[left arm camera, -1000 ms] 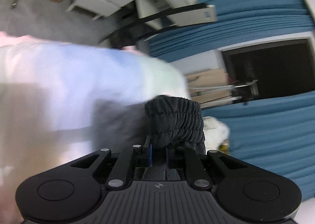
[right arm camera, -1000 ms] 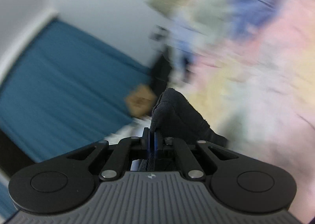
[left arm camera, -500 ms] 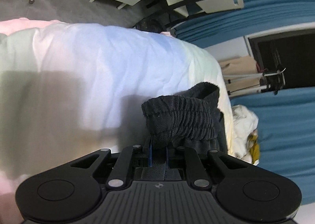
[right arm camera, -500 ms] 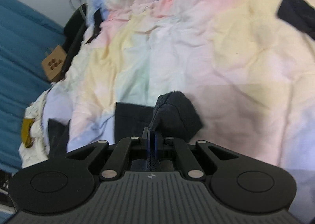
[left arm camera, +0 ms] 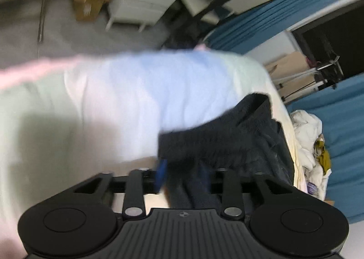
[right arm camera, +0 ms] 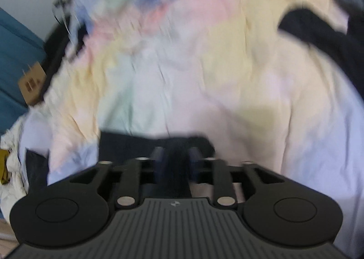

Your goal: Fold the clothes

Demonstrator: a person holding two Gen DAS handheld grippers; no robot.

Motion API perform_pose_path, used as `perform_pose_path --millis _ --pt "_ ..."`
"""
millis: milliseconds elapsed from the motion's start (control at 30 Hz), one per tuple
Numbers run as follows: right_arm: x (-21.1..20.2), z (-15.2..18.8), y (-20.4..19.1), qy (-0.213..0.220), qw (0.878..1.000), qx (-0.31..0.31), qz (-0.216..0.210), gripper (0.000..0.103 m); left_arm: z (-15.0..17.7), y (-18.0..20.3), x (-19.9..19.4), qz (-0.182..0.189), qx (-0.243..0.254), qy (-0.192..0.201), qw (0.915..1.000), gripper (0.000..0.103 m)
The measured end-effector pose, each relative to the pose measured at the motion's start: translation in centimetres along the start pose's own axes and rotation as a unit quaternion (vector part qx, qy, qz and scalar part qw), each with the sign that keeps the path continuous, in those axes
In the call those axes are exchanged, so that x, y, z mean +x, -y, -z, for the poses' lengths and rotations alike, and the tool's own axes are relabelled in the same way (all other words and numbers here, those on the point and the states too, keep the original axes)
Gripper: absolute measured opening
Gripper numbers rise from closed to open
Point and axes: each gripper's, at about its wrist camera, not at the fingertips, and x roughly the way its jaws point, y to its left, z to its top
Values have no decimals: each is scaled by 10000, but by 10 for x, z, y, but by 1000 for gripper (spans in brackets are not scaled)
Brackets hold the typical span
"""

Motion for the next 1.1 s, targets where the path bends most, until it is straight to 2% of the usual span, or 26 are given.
perform_pose_path --millis 100,167,233,333,433,567,667,800,967,1000,1100 --pt "-20 2 -13 388 9977 -398 -399 39 3 24 -23 38 496 374 9981 66" --pt "-27 10 -26 387 9937 -754 -730 39 10 49 -31 129 910 545 9943 74" --pt "-32 21 -39 323 9876 -1127 -1047 39 20 77 -33 287 1342 623 9886 77" --pt "-40 36 -59 194 9746 -1654 -1495 40 44 128 -26 573 2050 686 9747 78" --pt "-39 53 -75 -122 9629 -2010 -1798 40 76 178 -16 919 2627 606 9586 78" --pt "-33 71 -97 -500 9501 -2280 -2068 41 120 231 17 1304 3025 249 9439 79" --pt "-26 77 -118 -687 9400 -2442 -2282 41 151 260 47 1411 3297 131 9334 79" --pt "-11 80 -150 -838 9288 -2584 -2522 46 190 273 92 1391 3633 58 9212 78" --pt "32 87 -206 -1042 9241 -2755 -2433 47 212 259 128 1095 4041 251 9078 78" --pt "44 88 -218 -1109 9241 -2756 -2405 47 212 252 133 1047 4085 230 9064 78" --pt "80 90 -251 -1306 9300 -2562 -2288 56 207 247 149 1086 3958 158 9118 78"
